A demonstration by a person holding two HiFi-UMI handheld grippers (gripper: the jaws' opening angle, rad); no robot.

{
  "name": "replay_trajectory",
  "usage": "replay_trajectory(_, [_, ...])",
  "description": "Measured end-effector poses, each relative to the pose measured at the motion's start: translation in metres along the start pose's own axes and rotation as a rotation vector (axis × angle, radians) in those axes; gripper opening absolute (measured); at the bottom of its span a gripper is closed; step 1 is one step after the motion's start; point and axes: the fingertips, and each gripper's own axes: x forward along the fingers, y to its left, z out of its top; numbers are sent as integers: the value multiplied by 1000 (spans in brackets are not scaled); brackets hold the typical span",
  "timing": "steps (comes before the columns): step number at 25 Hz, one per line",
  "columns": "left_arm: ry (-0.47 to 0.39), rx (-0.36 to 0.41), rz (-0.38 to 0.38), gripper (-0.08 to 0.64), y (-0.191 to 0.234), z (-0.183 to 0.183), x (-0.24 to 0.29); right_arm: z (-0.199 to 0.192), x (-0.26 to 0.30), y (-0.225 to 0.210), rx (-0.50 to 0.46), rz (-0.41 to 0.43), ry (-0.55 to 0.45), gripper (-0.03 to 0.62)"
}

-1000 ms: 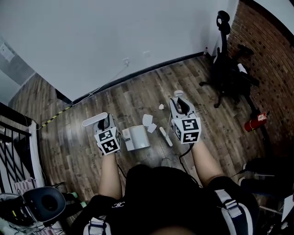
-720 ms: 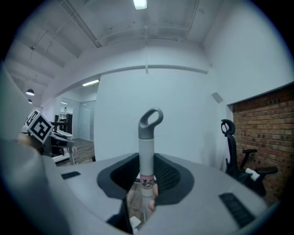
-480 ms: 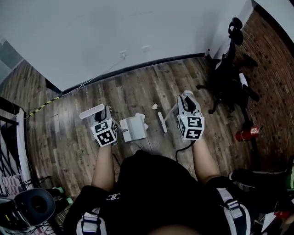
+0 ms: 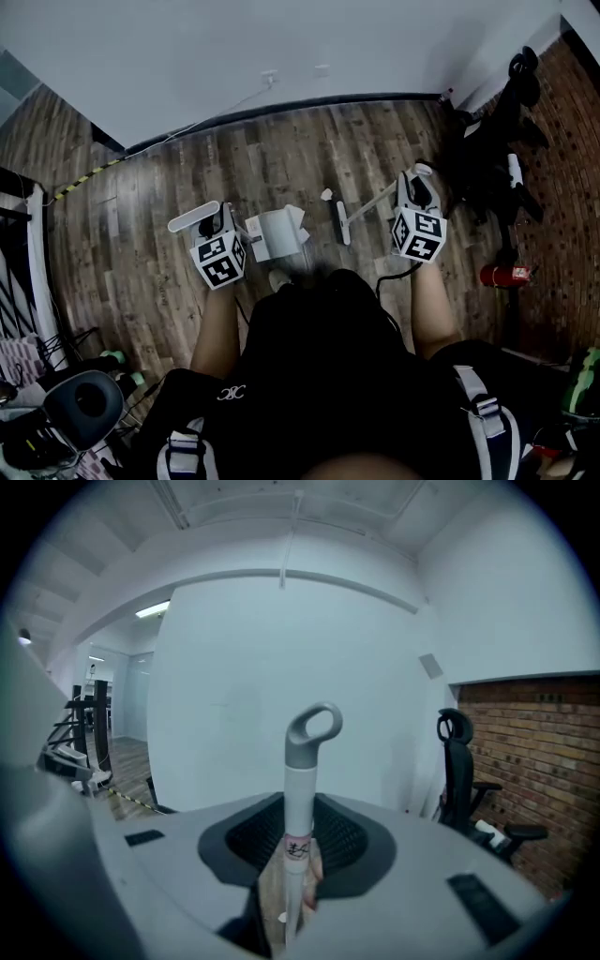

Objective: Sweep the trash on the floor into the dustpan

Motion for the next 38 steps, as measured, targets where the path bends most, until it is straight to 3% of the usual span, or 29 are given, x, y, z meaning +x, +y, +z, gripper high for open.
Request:
replay_trajectory(8, [57, -35, 154, 108, 20, -25, 16, -2, 66, -20, 31, 39, 54, 103])
replay_trajectory(15, [120, -42, 265, 109, 25, -64, 24, -1, 115, -13, -1, 158, 67, 101])
replay_trajectory(21, [151, -137, 401, 109, 44, -89, 31, 2, 154, -10, -59, 235, 59, 101])
replay_trajectory(25, [179, -182, 442, 109, 37, -113, 27, 6, 179, -4, -115, 270, 41, 103])
replay_trajectory(33, [194, -239, 502, 109, 18, -151, 8, -25, 214, 53, -246, 430, 93, 101])
replay_trajectory(38, [196, -260, 489, 109, 22, -160, -1, -47, 198, 125, -344, 577, 113, 103])
